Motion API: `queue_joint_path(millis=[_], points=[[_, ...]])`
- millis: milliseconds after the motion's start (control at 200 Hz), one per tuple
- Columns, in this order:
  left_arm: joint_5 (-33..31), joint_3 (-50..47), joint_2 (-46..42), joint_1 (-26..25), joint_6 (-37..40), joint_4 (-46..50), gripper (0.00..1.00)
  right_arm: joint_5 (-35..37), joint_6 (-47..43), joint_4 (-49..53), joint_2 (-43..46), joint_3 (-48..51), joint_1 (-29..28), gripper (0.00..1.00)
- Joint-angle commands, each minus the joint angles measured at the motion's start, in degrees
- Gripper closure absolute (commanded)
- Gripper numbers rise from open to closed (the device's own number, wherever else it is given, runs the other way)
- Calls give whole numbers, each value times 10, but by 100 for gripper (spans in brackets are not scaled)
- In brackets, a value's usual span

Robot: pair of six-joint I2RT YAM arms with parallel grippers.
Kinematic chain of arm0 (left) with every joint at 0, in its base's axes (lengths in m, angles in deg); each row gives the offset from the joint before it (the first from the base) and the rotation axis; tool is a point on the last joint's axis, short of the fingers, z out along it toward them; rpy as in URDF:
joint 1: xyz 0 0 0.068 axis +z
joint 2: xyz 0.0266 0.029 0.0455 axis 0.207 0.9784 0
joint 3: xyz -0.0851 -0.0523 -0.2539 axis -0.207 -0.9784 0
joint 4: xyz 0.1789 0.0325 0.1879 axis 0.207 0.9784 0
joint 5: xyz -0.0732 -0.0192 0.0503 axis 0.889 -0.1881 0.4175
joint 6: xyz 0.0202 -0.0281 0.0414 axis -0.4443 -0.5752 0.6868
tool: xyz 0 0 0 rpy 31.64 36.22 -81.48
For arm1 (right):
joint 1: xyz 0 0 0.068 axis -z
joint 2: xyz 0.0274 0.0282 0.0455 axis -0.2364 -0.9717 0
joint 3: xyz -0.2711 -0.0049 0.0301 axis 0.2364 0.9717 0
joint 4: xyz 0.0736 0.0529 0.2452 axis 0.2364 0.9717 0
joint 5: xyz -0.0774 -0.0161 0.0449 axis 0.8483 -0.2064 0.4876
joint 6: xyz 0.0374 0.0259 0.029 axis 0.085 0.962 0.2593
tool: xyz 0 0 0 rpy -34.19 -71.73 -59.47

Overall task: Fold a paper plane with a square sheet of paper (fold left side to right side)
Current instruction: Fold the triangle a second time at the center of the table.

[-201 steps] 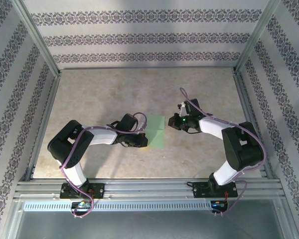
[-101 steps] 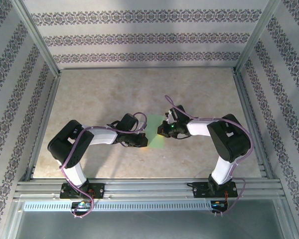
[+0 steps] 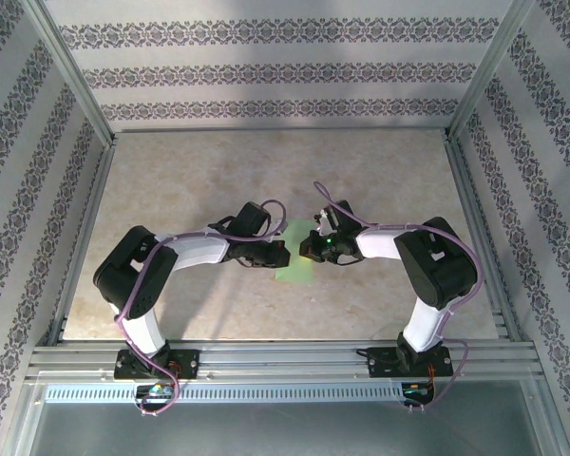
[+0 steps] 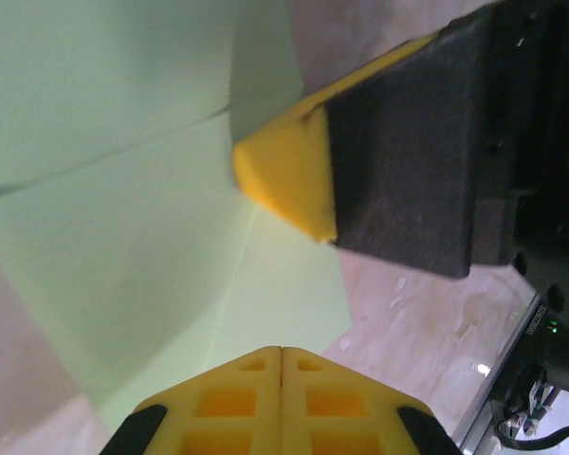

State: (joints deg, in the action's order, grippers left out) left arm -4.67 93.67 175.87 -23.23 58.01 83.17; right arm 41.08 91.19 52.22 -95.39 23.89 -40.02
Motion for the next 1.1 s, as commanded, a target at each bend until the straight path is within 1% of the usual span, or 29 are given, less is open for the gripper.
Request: queue_joint_path(millis=[0,260,460,1094], points=[[12,16,25,-4,23,30,94,21,-14,34,-19,11,6,100],[12,29,56,-4,28,21,94,22,-16,35,-25,11,6,100],[6,8,63,-4,31,19,94,26,-21,43,-29,9,9,100],[7,-116,-12,-4,41,7,94,30,-46,75,-30,5,34,100]])
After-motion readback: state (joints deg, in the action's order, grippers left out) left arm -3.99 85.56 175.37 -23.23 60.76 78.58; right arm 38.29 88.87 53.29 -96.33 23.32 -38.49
